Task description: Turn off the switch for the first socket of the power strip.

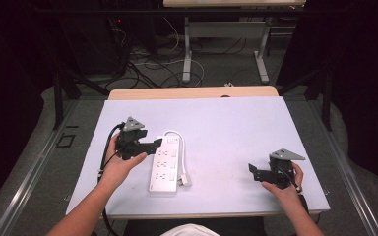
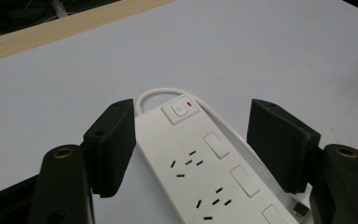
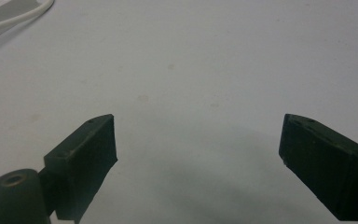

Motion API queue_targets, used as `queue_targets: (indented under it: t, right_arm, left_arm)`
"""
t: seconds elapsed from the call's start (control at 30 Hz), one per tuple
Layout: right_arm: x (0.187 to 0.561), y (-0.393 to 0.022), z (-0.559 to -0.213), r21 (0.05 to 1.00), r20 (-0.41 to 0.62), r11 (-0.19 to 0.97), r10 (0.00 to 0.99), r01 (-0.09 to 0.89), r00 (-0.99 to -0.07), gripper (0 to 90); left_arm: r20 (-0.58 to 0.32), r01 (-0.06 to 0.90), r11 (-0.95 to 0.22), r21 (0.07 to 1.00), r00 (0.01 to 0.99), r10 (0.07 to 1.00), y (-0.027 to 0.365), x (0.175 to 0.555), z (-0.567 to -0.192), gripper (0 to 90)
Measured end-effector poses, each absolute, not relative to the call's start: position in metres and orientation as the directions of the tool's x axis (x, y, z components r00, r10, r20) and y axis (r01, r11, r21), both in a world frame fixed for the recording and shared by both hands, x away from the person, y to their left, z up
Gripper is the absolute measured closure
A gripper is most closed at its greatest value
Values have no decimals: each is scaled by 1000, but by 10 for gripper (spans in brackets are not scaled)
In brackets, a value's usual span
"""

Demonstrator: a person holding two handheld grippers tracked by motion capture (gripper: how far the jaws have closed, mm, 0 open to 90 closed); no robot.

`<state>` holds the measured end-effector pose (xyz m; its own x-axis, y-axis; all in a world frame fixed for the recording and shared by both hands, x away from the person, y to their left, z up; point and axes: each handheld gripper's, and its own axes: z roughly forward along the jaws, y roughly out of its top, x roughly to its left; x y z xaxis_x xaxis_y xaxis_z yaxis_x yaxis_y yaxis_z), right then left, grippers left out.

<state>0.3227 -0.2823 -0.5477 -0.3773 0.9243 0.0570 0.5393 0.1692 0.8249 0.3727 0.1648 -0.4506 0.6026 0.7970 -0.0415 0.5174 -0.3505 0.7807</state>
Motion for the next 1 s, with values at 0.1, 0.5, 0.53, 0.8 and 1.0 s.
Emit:
queue_targets:
  t: [0.1,0.5,0.53,0.8,1.0]
  right_arm:
    - [323,-282,-548,824,57,169,925,540,-376,111]
    - [323,-283,-548,824,59,168,924,541,-377,130]
    - [323,-282,-548,824,59,168,924,540,-378,131]
    - [323,-282,-548,824,60,171,922,540,-383,136]
    - [323,-283,-548,824,63,169,921,541,-384,142]
  left_arm:
    - [-49,525,-349,776,602,797,160,374,-451,342]
    - [-89,561,-335,757,596,798,149,379,-455,404]
    - [-98,568,-325,756,590,802,149,380,-455,419]
    - [-147,603,-311,735,588,795,142,383,-454,465]
    - [-165,622,-313,718,589,791,137,384,-454,510]
